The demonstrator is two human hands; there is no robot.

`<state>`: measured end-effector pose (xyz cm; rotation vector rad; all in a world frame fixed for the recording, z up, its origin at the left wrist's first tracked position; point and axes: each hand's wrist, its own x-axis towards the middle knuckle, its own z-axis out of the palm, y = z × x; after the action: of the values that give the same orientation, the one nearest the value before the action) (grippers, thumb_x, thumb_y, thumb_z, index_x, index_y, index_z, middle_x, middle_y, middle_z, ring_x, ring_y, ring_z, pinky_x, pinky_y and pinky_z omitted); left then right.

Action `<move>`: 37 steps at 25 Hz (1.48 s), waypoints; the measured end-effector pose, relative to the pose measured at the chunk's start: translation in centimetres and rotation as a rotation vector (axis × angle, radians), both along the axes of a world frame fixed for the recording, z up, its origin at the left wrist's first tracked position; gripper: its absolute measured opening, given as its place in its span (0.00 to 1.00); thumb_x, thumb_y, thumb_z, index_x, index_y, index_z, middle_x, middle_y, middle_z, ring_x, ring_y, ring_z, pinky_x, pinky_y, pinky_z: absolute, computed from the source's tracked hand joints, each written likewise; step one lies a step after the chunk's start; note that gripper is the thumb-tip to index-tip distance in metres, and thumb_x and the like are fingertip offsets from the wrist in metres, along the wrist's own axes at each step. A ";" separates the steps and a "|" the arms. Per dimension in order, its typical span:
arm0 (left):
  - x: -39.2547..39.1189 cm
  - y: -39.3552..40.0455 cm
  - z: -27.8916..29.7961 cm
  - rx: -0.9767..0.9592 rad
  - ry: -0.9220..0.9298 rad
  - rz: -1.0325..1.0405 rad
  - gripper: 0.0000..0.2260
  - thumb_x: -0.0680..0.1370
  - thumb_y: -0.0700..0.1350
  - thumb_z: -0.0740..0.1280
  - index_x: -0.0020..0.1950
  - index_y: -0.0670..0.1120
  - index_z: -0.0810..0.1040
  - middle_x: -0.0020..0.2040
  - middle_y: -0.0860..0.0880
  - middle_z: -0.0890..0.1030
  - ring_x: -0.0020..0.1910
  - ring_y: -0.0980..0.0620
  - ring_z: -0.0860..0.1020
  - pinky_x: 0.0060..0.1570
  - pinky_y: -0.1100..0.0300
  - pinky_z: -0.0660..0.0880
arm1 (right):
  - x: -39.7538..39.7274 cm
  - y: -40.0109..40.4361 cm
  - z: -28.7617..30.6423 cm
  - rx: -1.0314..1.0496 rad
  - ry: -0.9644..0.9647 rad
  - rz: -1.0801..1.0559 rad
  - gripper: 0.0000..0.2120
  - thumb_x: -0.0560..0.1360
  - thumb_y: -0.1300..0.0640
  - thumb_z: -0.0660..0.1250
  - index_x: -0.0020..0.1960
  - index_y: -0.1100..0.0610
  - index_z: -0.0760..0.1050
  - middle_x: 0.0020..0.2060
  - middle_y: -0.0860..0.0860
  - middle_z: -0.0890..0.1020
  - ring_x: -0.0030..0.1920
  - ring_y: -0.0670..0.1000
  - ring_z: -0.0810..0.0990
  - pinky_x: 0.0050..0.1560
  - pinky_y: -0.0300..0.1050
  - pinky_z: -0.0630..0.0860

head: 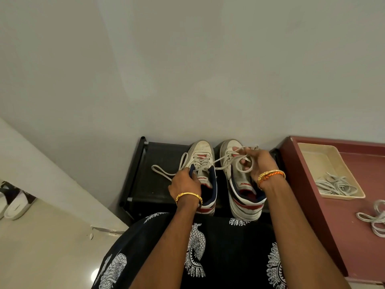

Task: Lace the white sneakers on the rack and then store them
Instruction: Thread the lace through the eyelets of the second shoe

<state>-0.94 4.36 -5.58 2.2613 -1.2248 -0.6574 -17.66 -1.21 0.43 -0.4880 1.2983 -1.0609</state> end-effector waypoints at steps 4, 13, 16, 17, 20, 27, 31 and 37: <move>-0.1 0.1 0.2 -0.004 -0.004 -0.008 0.11 0.79 0.49 0.63 0.56 0.46 0.78 0.52 0.47 0.80 0.51 0.47 0.79 0.53 0.50 0.75 | 2.3 -0.2 0.4 -0.015 -0.099 -0.017 0.08 0.77 0.61 0.59 0.39 0.57 0.68 0.26 0.52 0.75 0.18 0.45 0.66 0.19 0.33 0.62; 0.2 0.3 0.4 -0.051 0.057 -0.014 0.09 0.79 0.48 0.64 0.53 0.45 0.79 0.48 0.46 0.81 0.48 0.46 0.79 0.50 0.52 0.76 | 7.1 -1.4 -0.4 -0.360 1.252 0.538 0.14 0.75 0.55 0.65 0.57 0.61 0.77 0.52 0.59 0.81 0.51 0.57 0.79 0.53 0.47 0.75; 0.6 -0.1 0.4 -0.100 0.059 -0.057 0.08 0.78 0.45 0.66 0.53 0.43 0.79 0.49 0.44 0.80 0.48 0.45 0.78 0.47 0.53 0.75 | 4.9 -2.3 0.3 -0.405 1.005 0.217 0.12 0.73 0.58 0.68 0.55 0.62 0.76 0.46 0.58 0.81 0.45 0.55 0.79 0.54 0.52 0.78; 0.7 -0.3 0.3 -0.115 0.034 -0.087 0.08 0.77 0.44 0.66 0.54 0.43 0.78 0.51 0.44 0.80 0.50 0.45 0.77 0.49 0.52 0.76 | 4.5 -2.4 0.8 -0.414 0.951 0.252 0.20 0.72 0.58 0.71 0.61 0.60 0.72 0.53 0.58 0.78 0.50 0.56 0.78 0.59 0.51 0.76; 0.7 -1.1 0.3 -0.120 -0.061 -0.202 0.15 0.77 0.42 0.66 0.64 0.47 0.75 0.60 0.46 0.76 0.60 0.47 0.72 0.56 0.53 0.73 | 4.4 -1.0 0.9 -0.333 1.036 0.536 0.47 0.69 0.52 0.75 0.77 0.54 0.48 0.75 0.57 0.54 0.72 0.59 0.62 0.70 0.55 0.64; 0.9 -2.7 0.4 -0.163 -0.253 -0.400 0.14 0.77 0.43 0.66 0.63 0.49 0.76 0.65 0.48 0.73 0.65 0.47 0.65 0.60 0.52 0.67 | 8.5 4.7 -3.2 -0.435 1.543 0.435 0.18 0.71 0.59 0.69 0.61 0.58 0.73 0.62 0.59 0.71 0.62 0.60 0.69 0.62 0.54 0.66; 0.6 -3.3 0.5 -0.076 -0.289 -0.446 0.12 0.77 0.44 0.66 0.61 0.49 0.77 0.65 0.48 0.73 0.66 0.47 0.67 0.63 0.50 0.65 | 9.0 4.3 -3.9 -0.462 1.413 0.357 0.14 0.74 0.65 0.66 0.59 0.61 0.75 0.56 0.59 0.75 0.55 0.61 0.76 0.50 0.51 0.74; 0.3 -3.4 0.3 -0.070 -0.318 -0.404 0.12 0.77 0.48 0.67 0.60 0.50 0.79 0.62 0.50 0.76 0.62 0.49 0.71 0.61 0.52 0.65 | 8.5 3.0 -5.8 -0.148 1.154 0.248 0.08 0.76 0.56 0.63 0.49 0.61 0.76 0.47 0.60 0.81 0.50 0.61 0.79 0.45 0.45 0.72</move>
<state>-0.61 1.00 -5.31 2.1314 -1.8576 -0.3898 -9.13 1.81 -5.35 -1.4659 2.0669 -0.6331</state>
